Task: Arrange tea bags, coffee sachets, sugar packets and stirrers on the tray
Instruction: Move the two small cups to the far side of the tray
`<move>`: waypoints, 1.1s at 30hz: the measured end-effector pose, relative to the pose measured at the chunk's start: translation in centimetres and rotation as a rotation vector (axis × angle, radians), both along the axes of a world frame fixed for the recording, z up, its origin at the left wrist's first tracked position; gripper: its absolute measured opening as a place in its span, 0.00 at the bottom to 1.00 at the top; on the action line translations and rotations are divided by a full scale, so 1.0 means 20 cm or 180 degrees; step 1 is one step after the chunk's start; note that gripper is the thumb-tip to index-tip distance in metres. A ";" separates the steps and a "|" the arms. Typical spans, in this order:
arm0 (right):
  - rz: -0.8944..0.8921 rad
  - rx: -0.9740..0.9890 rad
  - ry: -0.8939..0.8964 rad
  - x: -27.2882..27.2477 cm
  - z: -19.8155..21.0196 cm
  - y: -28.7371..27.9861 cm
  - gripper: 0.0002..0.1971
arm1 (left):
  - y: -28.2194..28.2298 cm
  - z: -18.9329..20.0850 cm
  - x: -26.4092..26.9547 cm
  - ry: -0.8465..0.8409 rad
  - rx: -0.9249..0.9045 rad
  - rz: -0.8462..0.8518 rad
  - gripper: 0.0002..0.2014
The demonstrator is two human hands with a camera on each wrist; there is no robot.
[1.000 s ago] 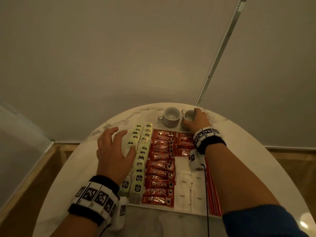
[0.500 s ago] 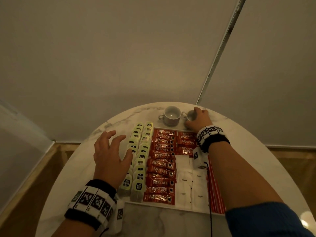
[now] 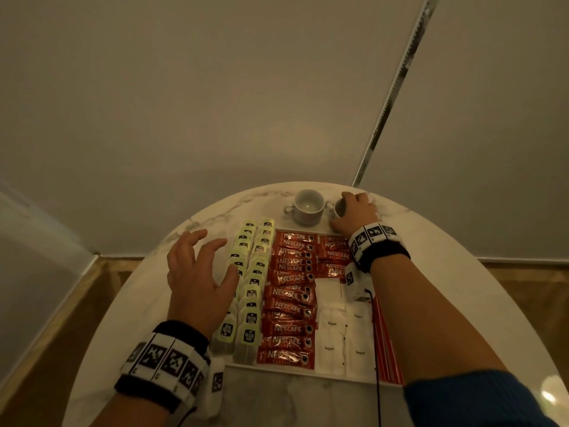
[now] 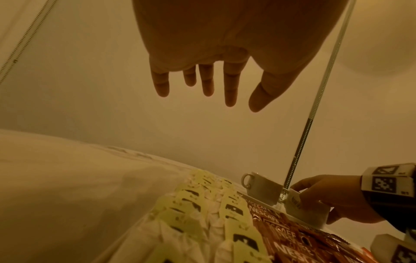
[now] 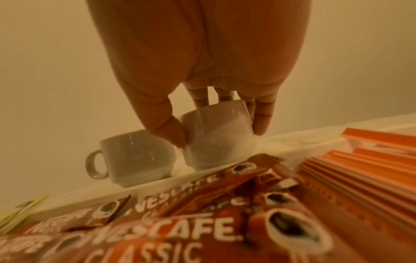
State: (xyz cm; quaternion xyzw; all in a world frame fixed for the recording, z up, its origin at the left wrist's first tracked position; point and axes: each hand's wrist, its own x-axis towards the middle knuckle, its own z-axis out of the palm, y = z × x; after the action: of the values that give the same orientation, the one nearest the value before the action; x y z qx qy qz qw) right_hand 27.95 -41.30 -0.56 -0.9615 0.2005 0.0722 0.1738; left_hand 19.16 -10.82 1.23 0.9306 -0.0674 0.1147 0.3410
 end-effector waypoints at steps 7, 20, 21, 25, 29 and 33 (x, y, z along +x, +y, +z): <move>-0.0056 -0.0009 -0.0057 0.00 0.00 0.01 0.34 | 0.01 -0.01 0.01 0.0008 -0.0060 -0.0039 0.19; 0.0603 -0.0571 -0.0237 0.07 0.03 0.21 0.28 | 0.02 -0.03 0.01 -0.0025 -0.0097 -0.0035 0.18; 0.0648 -0.0612 -0.0174 0.07 0.03 0.23 0.25 | 0.02 -0.03 0.00 -0.0022 -0.0108 -0.0038 0.18; 0.0701 -0.0441 -0.0127 0.07 0.06 0.27 0.18 | 0.01 -0.02 -0.01 -0.0049 -0.0122 -0.0064 0.19; 0.0666 -0.0368 -0.0133 0.06 0.08 0.29 0.15 | 0.00 -0.02 -0.03 0.0015 -0.0151 -0.0121 0.19; 0.0660 -0.0338 -0.0132 0.06 0.08 0.31 0.13 | -0.01 -0.04 -0.05 0.0076 -0.0114 -0.0174 0.16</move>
State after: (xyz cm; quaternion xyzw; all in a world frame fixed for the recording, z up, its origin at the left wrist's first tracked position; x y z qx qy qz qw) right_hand 29.24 -35.00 1.07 -0.9862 0.0998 0.0592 0.1184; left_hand 18.12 -11.04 0.45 0.9235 -0.0866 0.0955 0.3614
